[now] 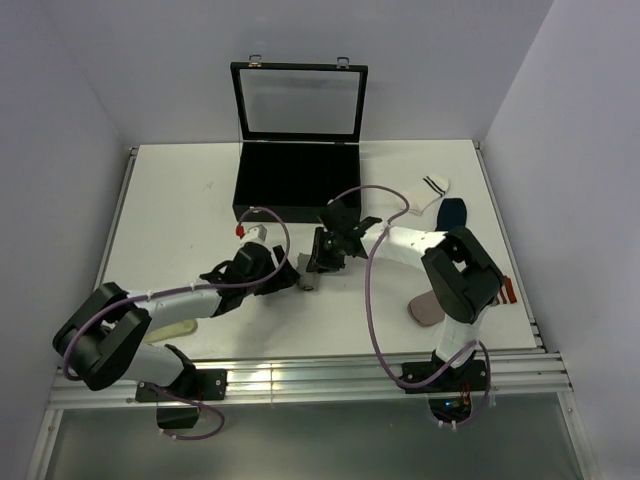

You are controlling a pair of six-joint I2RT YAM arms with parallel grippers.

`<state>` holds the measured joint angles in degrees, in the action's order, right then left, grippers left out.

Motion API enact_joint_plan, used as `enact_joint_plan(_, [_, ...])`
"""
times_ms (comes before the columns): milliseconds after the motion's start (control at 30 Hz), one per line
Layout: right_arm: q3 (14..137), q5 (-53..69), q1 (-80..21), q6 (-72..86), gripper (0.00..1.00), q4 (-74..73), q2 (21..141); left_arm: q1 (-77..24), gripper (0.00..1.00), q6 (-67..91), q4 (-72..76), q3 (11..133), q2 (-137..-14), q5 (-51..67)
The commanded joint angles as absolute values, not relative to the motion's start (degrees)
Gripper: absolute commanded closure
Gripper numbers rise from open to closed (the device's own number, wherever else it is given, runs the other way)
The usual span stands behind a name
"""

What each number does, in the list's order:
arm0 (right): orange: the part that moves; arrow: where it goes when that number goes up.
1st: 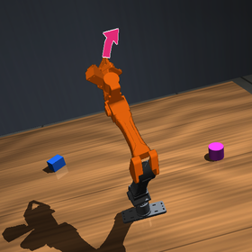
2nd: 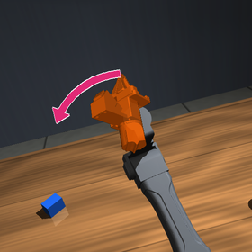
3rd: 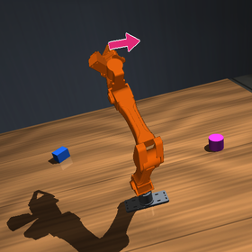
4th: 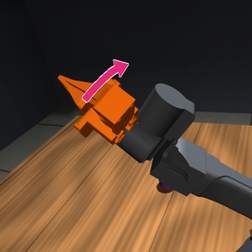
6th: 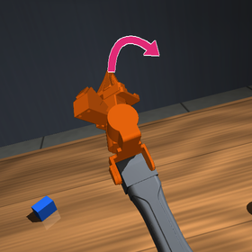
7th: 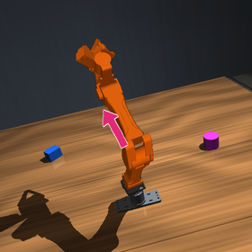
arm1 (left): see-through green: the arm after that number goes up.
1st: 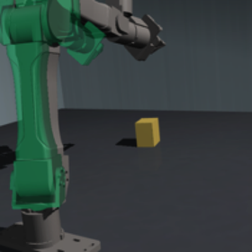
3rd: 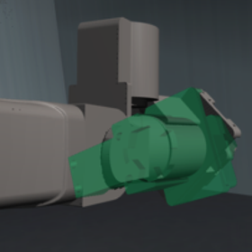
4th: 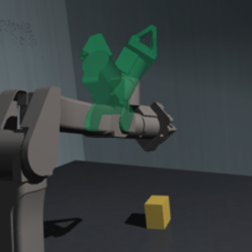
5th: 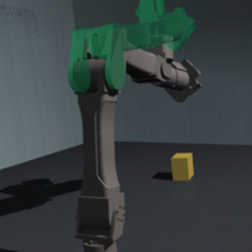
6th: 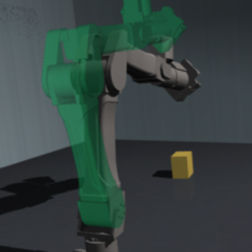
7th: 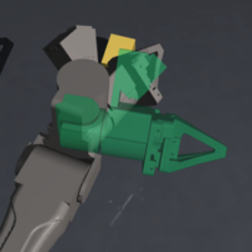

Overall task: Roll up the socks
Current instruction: Roll the sock at the center of the board.

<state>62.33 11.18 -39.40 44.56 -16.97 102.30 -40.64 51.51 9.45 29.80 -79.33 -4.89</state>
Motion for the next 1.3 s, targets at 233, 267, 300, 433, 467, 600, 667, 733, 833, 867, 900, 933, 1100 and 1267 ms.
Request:
enact_joint_plan(233, [73.38,2.82,-41.75,41.31,1.00,-35.68,108.27,-54.13,0.33,45.62,3.43,40.15,-82.78,-19.50])
enact_joint_plan(267, [73.91,2.73,-42.01,41.31,1.00,-36.64,108.72,-54.66,0.33,45.44,3.43,40.77,-83.49,-19.95])
enact_joint_plan(300, [74.53,2.81,-42.27,41.40,1.00,-37.00,109.50,-55.36,0.33,45.27,3.17,42.09,-84.19,-20.56])
enact_joint_plan(433, [75.58,3.16,-42.63,41.75,0.99,-38.32,110.74,-56.78,0.33,44.74,2.20,44.73,-87.53,-24.16])
enact_joint_plan(467, [75.93,3.08,-42.71,41.92,0.98,-38.58,110.92,-56.86,0.32,44.82,2.02,45.17,-88.06,-25.56])
enact_joint_plan(600, [77.17,2.55,-42.98,42.01,0.96,-40.08,111.62,-57.13,0.33,45.61,0.36,46.75,-90.70,-28.73])
enact_joint_plan(667, [77.43,2.64,-43.07,42.19,0.94,-40.51,111.79,-57.30,0.34,45.88,0.44,46.85,-91.93,-29.96])
enact_joint_plan(733, [77.87,2.81,-43.07,42.36,0.94,-40.78,112.15,-57.39,0.36,46.23,0.44,47.02,-93.07,-30.50])
enact_joint_plan(833, [77.87,3.51,-43.15,42.54,0.93,-40.61,112.15,-57.39,0.40,47.02,0.53,46.85,-94.21,-31.02])
enact_joint_plan(867, [77.78,3.86,-43.15,42.54,0.92,-40.26,112.06,-57.48,0.43,47.20,0.79,46.58,-94.31,-31.03])
enact_joint_plan(900, [77.44,4.30,-43.07,42.54,0.92,-39.91,111.80,-57.48,0.48,47.72,0.97,45.71,-94.13,-31.11])
enact_joint_plan(933, [77.08,4.92,-43.07,42.63,0.91,-39.47,111.54,-57.57,0.51,48.51,1.31,45.18,-93.96,-31.03])
enact_joint_plan(1100, [73.48,8.61,-42.72,43.15,0.85,-34.29,108.73,-57.22,0.71,50.27,3.07,40.88,-92.20,-29.80])
enact_joint_plan(1267, [69.53,10.98,-41.84,43.68,0.74,-27.88,105.39,-55.81,0.77,51.15,6.50,37.18,-90.62,-24.27])
